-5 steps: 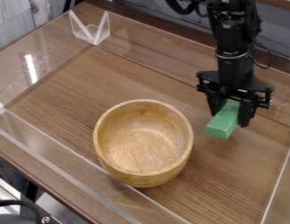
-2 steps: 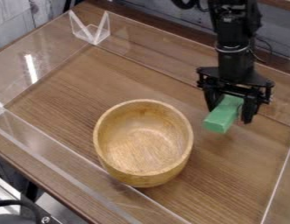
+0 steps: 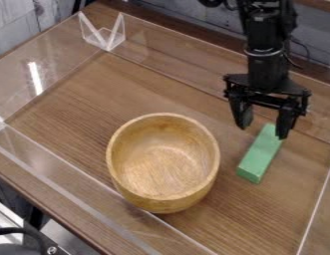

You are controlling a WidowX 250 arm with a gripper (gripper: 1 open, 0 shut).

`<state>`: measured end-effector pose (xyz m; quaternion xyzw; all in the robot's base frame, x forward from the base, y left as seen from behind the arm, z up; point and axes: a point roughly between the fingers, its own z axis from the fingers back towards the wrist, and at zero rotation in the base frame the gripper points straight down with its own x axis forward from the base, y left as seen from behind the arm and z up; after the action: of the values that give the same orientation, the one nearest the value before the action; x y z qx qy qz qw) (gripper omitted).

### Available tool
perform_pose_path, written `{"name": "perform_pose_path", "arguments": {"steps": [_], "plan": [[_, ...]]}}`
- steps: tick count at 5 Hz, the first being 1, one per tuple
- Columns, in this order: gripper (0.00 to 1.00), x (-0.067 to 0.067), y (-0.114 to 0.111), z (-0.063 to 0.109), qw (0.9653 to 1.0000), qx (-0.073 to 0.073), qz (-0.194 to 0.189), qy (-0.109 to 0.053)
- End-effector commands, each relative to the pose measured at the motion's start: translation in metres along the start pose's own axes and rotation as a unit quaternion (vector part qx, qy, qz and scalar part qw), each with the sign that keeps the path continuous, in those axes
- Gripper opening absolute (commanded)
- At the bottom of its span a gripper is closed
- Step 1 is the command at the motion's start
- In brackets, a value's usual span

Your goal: Remove the green block from inside the brown bowl and put it on the table

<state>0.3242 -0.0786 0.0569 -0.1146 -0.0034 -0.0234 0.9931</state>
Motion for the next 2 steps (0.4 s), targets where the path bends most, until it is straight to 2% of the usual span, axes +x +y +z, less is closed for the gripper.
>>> {"name": "perform_pose_path", "arguments": {"steps": [1, 2], "plan": [[1.0, 0.0107, -0.0002, 0.0194, 0.9996, -0.005, -0.007, -0.027], [1.0, 0.0096, 0.0028, 0.0229, 0.9997, -0.006, -0.004, -0.022]]}}
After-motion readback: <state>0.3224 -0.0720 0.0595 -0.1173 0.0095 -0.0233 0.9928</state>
